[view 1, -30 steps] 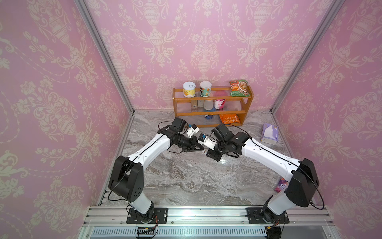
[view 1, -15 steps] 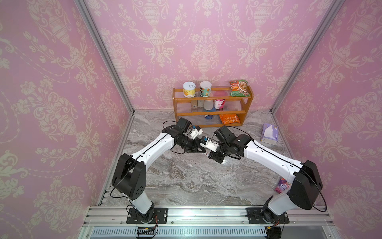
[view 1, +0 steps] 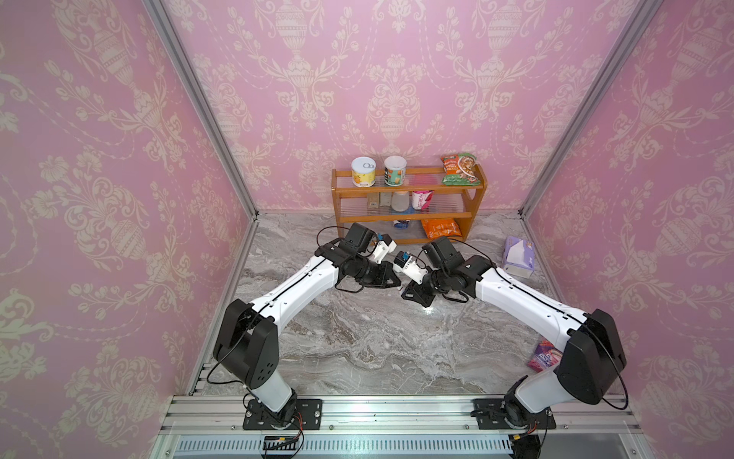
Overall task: Close the usb drive cover
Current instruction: Close the cover of the USB drive.
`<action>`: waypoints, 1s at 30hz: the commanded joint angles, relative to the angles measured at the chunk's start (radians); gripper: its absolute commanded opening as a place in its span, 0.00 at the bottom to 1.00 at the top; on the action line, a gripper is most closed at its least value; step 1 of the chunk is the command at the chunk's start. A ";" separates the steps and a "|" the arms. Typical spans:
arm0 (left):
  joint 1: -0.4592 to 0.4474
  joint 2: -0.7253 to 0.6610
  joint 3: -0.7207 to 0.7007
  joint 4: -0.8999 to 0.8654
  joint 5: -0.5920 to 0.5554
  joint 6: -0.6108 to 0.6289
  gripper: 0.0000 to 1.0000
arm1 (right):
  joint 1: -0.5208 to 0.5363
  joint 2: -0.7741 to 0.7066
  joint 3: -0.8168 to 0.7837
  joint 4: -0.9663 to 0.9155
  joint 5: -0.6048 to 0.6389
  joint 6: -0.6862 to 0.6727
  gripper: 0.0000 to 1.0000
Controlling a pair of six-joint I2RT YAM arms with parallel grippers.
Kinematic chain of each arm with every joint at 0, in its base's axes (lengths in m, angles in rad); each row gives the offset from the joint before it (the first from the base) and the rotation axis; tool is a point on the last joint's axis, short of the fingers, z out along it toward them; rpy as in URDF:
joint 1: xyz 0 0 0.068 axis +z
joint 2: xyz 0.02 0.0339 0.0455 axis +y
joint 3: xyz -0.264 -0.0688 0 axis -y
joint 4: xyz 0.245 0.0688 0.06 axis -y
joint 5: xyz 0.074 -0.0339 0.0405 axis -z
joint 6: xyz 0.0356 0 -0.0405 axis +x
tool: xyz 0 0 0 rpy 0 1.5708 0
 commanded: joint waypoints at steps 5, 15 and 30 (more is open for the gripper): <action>-0.120 0.054 -0.057 -0.181 0.222 0.038 0.07 | -0.019 -0.109 0.037 0.424 0.002 -0.018 0.00; -0.140 0.100 -0.039 -0.223 0.187 0.060 0.10 | -0.020 -0.145 0.008 0.451 0.073 -0.042 0.00; -0.119 0.016 -0.009 -0.143 0.145 -0.016 0.46 | -0.019 -0.120 -0.018 0.399 0.052 -0.026 0.00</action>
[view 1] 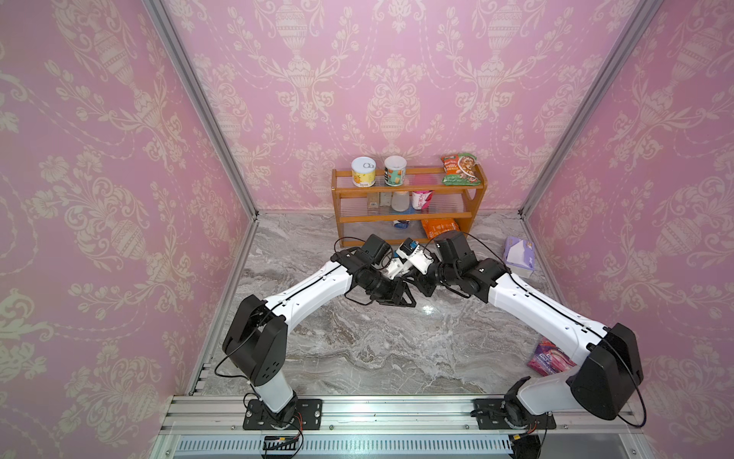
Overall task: Close the usb drive cover
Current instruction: Close the cover of the USB drive, then place the USB drive at the center of the board.
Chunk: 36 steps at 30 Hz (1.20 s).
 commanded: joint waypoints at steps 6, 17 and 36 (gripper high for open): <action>0.032 -0.080 -0.025 -0.067 0.001 -0.031 0.49 | -0.004 -0.039 -0.003 0.200 0.001 0.021 0.00; 0.256 -0.298 -0.152 0.201 0.037 -0.217 0.71 | 0.001 -0.054 -0.110 0.165 -0.048 0.045 0.00; 0.341 -0.288 -0.187 0.098 -0.070 -0.164 0.70 | -0.008 0.253 -0.022 -0.120 -0.073 0.095 0.00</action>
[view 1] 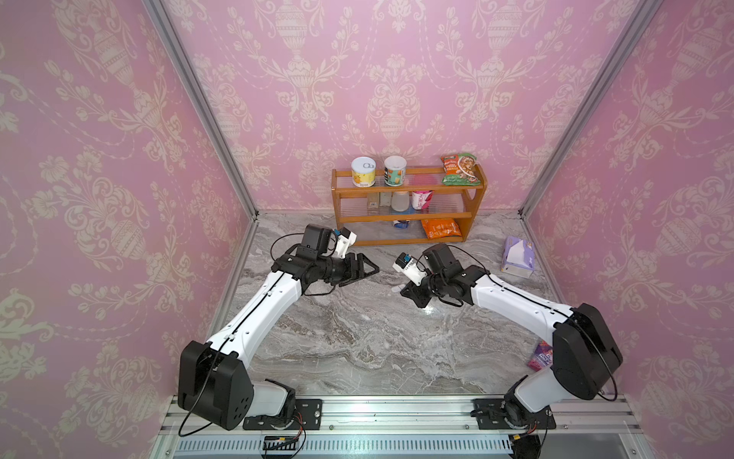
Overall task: Close the usb drive cover
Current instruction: Place the USB drive at the center of the board.
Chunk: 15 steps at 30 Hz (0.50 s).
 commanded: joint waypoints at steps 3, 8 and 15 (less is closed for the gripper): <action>0.028 0.002 -0.026 -0.037 -0.017 0.024 0.70 | -0.008 0.173 0.214 -0.236 -0.028 -0.024 0.00; 0.050 -0.024 -0.074 -0.009 -0.002 0.019 0.70 | -0.058 0.481 0.653 -0.695 -0.075 -0.132 0.00; 0.103 -0.080 -0.136 -0.009 0.022 0.041 0.70 | -0.129 0.712 1.016 -1.039 -0.125 -0.190 0.00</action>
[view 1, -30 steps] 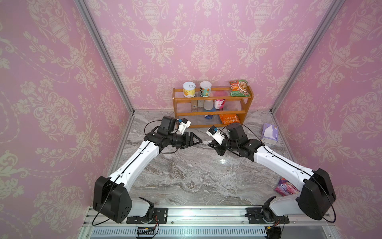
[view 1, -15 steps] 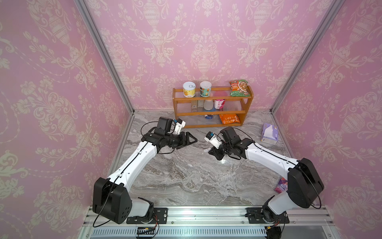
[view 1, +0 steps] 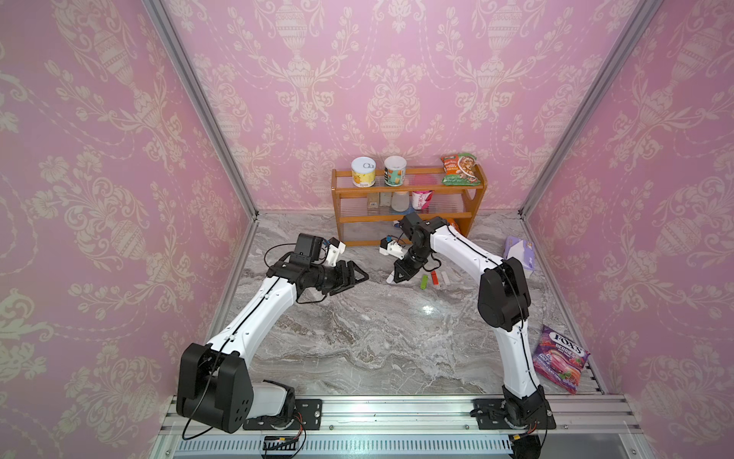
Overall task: Close the usb drive cover
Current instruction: Place the USB drive at the center of the board.
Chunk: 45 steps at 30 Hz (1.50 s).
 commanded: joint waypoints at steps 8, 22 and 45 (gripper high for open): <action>0.040 -0.057 -0.025 0.020 0.062 0.007 0.70 | -0.107 0.218 0.221 -0.438 -0.126 -0.130 0.00; 0.040 -0.054 0.029 -0.035 -0.014 0.000 0.70 | -0.129 0.362 0.259 -0.408 -0.103 -0.105 0.02; 0.042 -0.064 0.062 -0.042 -0.355 -0.020 0.70 | -0.118 -0.187 -0.241 0.273 -0.051 0.103 0.40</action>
